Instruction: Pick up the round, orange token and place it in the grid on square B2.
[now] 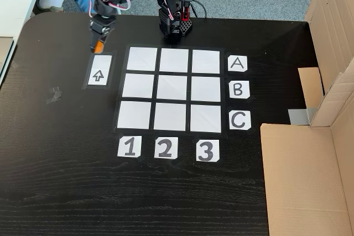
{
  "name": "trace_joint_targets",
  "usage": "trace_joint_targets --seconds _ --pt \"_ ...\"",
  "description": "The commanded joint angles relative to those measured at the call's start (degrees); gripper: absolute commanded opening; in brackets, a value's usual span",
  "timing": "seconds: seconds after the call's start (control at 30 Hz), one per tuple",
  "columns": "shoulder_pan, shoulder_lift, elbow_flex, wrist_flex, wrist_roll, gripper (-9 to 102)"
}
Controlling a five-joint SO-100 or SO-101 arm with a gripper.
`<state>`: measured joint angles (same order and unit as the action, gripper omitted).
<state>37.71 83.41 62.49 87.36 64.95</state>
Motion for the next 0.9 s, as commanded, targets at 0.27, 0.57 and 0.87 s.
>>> trace_joint_targets --seconds 0.27,0.57,0.87 --pt "-21.0 17.5 4.4 1.9 5.4 -1" --pt "-38.2 21.7 10.2 1.9 12.8 -1" --pt "-43.9 14.9 14.6 1.1 19.0 -1"
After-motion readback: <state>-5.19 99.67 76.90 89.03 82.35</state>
